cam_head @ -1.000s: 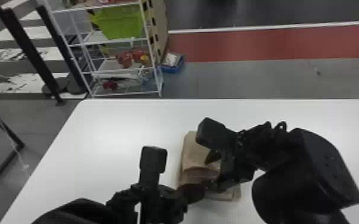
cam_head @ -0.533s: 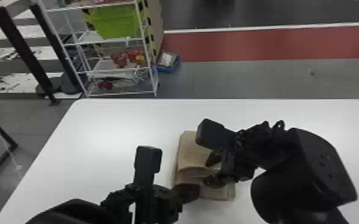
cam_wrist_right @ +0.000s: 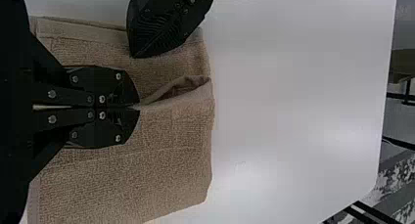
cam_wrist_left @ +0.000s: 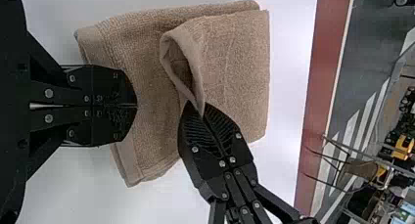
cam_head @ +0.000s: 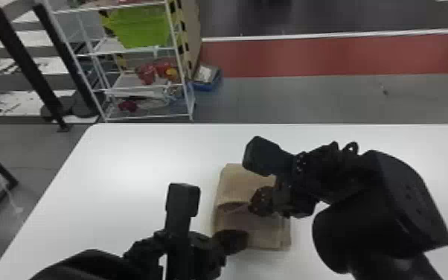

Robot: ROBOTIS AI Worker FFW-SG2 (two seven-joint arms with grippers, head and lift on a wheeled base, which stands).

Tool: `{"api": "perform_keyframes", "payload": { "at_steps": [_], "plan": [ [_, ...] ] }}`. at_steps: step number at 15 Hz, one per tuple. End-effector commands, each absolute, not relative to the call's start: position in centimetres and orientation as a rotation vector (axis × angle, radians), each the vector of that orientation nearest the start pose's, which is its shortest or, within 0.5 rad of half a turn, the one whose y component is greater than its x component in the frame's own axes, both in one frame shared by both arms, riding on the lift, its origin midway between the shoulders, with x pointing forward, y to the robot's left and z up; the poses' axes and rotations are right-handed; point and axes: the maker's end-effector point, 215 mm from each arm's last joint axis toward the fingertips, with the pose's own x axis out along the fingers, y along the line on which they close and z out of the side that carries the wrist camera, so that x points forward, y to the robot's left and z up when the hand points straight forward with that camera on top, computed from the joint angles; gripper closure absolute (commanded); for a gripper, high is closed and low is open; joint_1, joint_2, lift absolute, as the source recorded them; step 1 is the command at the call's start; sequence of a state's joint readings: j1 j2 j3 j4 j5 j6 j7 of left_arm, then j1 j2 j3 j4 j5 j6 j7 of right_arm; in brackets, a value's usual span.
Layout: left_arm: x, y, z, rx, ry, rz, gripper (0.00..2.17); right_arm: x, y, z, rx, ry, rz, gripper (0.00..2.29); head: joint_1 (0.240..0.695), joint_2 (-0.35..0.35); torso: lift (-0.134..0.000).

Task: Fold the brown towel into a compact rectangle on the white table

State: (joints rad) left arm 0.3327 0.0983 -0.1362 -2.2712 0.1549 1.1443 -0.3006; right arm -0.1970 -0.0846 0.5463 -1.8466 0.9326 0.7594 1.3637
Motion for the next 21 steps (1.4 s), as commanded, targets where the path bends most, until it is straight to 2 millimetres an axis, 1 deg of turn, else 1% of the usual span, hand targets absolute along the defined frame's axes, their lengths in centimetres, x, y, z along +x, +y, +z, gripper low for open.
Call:
{"api": "perform_keyframes", "payload": {
  "at_steps": [1, 2, 3, 4, 7, 9, 13, 18, 19, 20, 21],
  "plan": [
    [37.4, 8.3, -44.7, -0.126, 0.791, -0.526, 2.14, 44.6, 0.8, -38.1, -0.747, 0.661, 1.159, 1.38, 0.695, 0.127, -0.122],
    [37.4, 8.3, -44.9, -0.127, 0.794, -0.525, 2.14, 44.4, 0.5, -36.9, -0.714, 0.650, 1.153, 1.38, 0.695, 0.130, -0.122],
    [37.5, 8.3, -45.0, -0.127, 0.795, -0.524, 2.14, 44.1, 0.0, -36.7, -0.678, 0.676, 1.136, 1.39, 0.695, 0.128, -0.122],
    [37.5, 8.1, -45.0, -0.126, 0.796, -0.527, 2.14, 43.4, 0.5, -36.9, -0.686, 0.675, 1.148, 1.39, 0.695, 0.125, -0.122],
    [37.7, 7.9, -44.8, -0.120, 0.791, -0.528, 2.14, 42.0, 1.3, -38.4, -0.705, 0.699, 1.175, 1.38, 0.695, 0.121, -0.122],
    [37.7, 7.7, -44.8, -0.119, 0.792, -0.529, 2.14, 40.8, 1.6, -40.0, -0.713, 0.731, 1.199, 1.39, 0.695, 0.127, -0.122],
    [37.5, 7.7, -44.9, -0.119, 0.795, -0.531, 2.14, 40.7, 1.0, -42.4, -0.725, 0.784, 1.208, 1.38, 0.695, 0.133, -0.122],
    [37.5, 7.6, -44.9, -0.119, 0.797, -0.533, 2.14, 40.8, 1.0, -43.4, -0.733, 0.800, 1.219, 1.38, 0.695, 0.125, -0.122],
    [37.5, 7.6, -44.8, -0.118, 0.795, -0.533, 2.14, 41.0, 0.8, -43.3, -0.730, 0.800, 1.215, 1.30, 0.695, 0.125, -0.122],
    [37.5, 7.7, -44.9, -0.119, 0.796, -0.530, 2.14, 41.0, 0.6, -43.4, -0.709, 0.803, 1.214, 0.69, 0.695, 0.125, -0.122],
    [37.5, 7.7, -44.9, -0.119, 0.796, -0.530, 2.14, 41.0, 0.3, -43.2, -0.697, 0.800, 1.209, 0.03, 0.695, 0.124, -0.122]
  ]
}}
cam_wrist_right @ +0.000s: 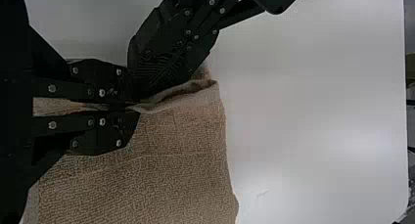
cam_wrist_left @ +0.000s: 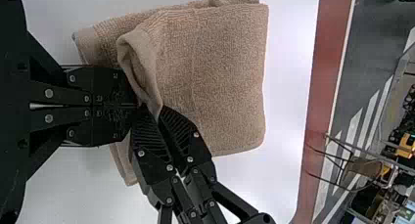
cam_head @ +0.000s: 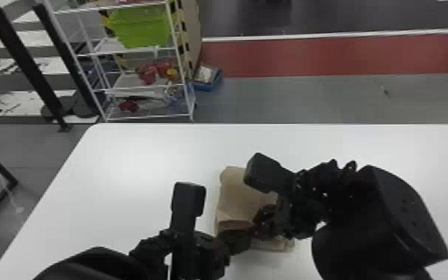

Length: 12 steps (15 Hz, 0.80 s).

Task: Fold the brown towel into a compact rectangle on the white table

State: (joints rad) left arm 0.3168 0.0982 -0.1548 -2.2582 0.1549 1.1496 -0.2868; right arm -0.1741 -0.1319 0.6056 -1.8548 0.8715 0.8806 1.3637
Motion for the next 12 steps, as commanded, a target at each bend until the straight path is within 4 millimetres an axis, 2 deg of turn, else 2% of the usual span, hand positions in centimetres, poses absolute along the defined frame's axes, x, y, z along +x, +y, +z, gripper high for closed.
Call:
{"api": "perform_keyframes", "payload": {
  "at_steps": [1, 4, 7, 10, 11, 12],
  "plan": [
    [37.6, 7.8, -44.9, -0.119, 0.796, -0.530, 2.14, 41.2, -0.1, -42.8, -0.684, 0.794, 1.199, 0.00, 0.695, 0.122, -0.122],
    [37.5, 7.7, -44.9, -0.119, 0.798, -0.531, 2.14, 41.8, -0.9, -41.1, -0.626, 0.756, 1.187, 0.04, 0.695, 0.112, -0.122],
    [37.3, 7.6, -45.1, -0.119, 0.801, -0.531, 2.14, 42.8, -2.3, -37.8, -0.460, 0.695, 1.187, 0.04, 0.695, 0.101, -0.122],
    [36.8, 7.3, -45.2, -0.123, 0.804, -0.539, 2.14, 44.6, -4.6, -35.6, -0.337, 0.648, 1.156, 0.04, 0.695, 0.072, -0.122],
    [36.8, 7.1, -45.0, -0.123, 0.801, -0.543, 2.14, 45.3, -5.5, -34.7, -0.299, 0.624, 1.144, 0.09, 0.695, 0.063, -0.122],
    [36.6, 7.1, -44.8, -0.124, 0.800, -0.545, 2.14, 45.6, -5.9, -34.5, -0.276, 0.608, 1.146, 0.28, 0.695, 0.053, -0.122]
  ]
}}
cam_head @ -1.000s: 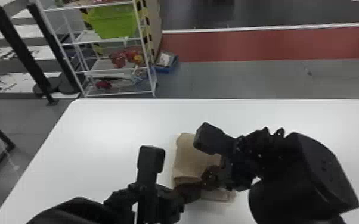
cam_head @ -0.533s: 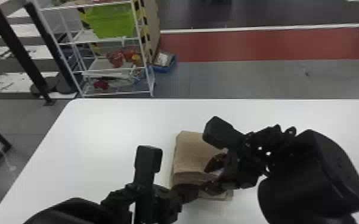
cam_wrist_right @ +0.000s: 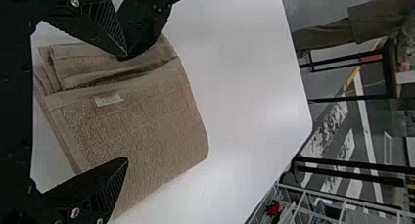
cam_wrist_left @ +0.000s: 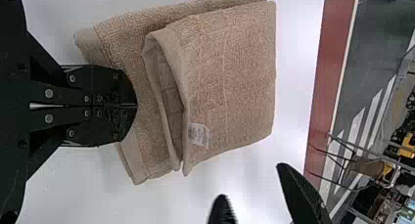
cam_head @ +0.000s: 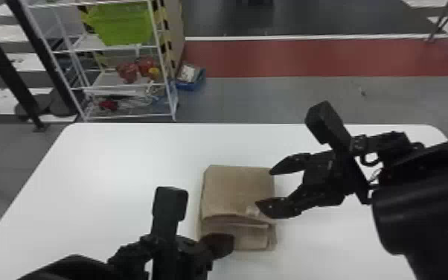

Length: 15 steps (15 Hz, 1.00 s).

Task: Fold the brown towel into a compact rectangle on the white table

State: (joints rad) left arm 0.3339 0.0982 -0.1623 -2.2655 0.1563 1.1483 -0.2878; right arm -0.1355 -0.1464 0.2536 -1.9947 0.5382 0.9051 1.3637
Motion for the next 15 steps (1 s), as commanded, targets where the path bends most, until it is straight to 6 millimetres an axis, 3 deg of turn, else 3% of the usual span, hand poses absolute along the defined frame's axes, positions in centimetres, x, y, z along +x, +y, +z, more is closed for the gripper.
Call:
{"api": "perform_keyframes", "payload": {
  "at_steps": [1, 3, 8, 9, 10, 11, 13, 15],
  "plan": [
    [36.2, 6.9, -44.7, -0.126, 0.801, -0.548, 2.14, 45.6, -6.1, -34.7, -0.253, 0.608, 1.152, 0.44, 0.695, 0.041, -0.122],
    [35.4, 6.6, -44.5, -0.128, 0.808, -0.557, 2.14, 45.6, -6.1, -35.0, -0.231, 0.612, 1.158, 0.74, 0.695, 0.016, -0.122],
    [34.9, 6.5, -42.4, -0.127, 0.767, -0.559, 2.14, 45.6, -5.1, -36.2, -0.203, 0.631, 1.177, 0.77, 0.695, 0.011, -0.122],
    [35.2, 6.9, -41.5, -0.126, 0.746, -0.553, 2.14, 45.6, -5.2, -36.5, -0.201, 0.639, 1.176, 0.88, 0.695, 0.015, -0.122],
    [35.5, 7.1, -40.6, -0.126, 0.715, -0.549, 2.14, 45.6, -5.3, -36.9, -0.194, 0.647, 1.173, 1.31, 0.695, 0.017, -0.122],
    [36.4, 7.2, -38.6, -0.128, 0.640, -0.546, 2.14, 45.7, -5.7, -37.3, -0.186, 0.655, 1.168, 1.54, 0.695, 0.020, -0.122],
    [38.2, 6.6, -35.1, -0.142, 0.488, -0.551, 2.14, 46.2, -6.2, -37.7, -0.154, 0.642, 1.166, 1.69, 0.695, 0.022, -0.122],
    [38.4, 5.7, -35.8, -0.138, 0.497, -0.555, 2.14, 46.8, -7.0, -38.6, -0.150, 0.632, 1.163, 1.69, 0.695, 0.013, -0.122]
  ]
}}
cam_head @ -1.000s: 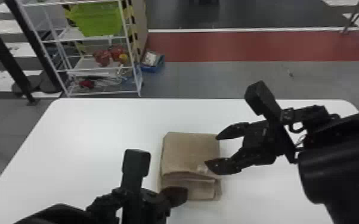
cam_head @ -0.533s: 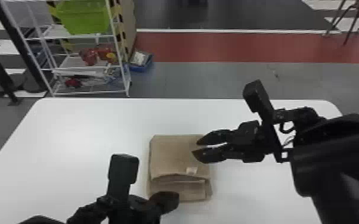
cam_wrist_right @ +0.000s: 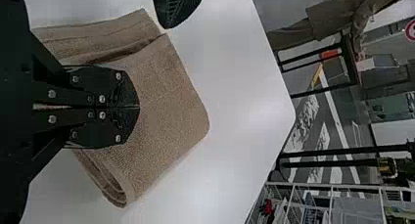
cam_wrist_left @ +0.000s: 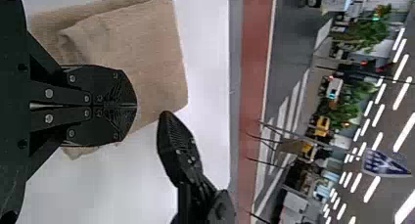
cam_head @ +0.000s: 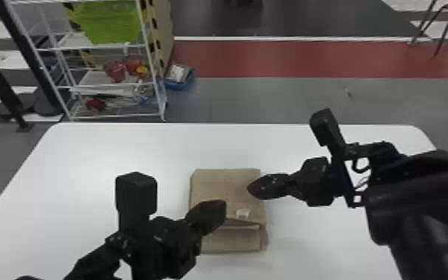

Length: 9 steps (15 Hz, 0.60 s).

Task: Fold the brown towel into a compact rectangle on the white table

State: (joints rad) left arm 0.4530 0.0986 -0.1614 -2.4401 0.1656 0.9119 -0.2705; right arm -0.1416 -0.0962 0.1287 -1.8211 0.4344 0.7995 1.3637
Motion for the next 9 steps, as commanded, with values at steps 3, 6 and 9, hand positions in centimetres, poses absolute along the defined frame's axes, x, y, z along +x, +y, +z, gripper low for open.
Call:
{"api": "perform_keyframes", "payload": {
  "at_steps": [3, 6, 9],
  "plan": [
    [38.2, 5.6, -36.7, -0.132, 0.516, -0.556, 2.14, 47.8, -7.0, -39.3, -0.144, 0.577, 1.189, 1.69, 0.695, -0.010, -0.122],
    [37.6, 6.3, -37.3, -0.132, 0.531, -0.549, 2.14, 48.4, -6.5, -40.2, -0.164, 0.548, 1.217, 1.68, 0.695, -0.018, -0.122],
    [37.0, 6.5, -38.0, -0.134, 0.548, -0.547, 2.14, 48.5, -6.1, -41.7, -0.185, 0.553, 1.243, 1.68, 0.695, -0.002, -0.122]
  ]
}}
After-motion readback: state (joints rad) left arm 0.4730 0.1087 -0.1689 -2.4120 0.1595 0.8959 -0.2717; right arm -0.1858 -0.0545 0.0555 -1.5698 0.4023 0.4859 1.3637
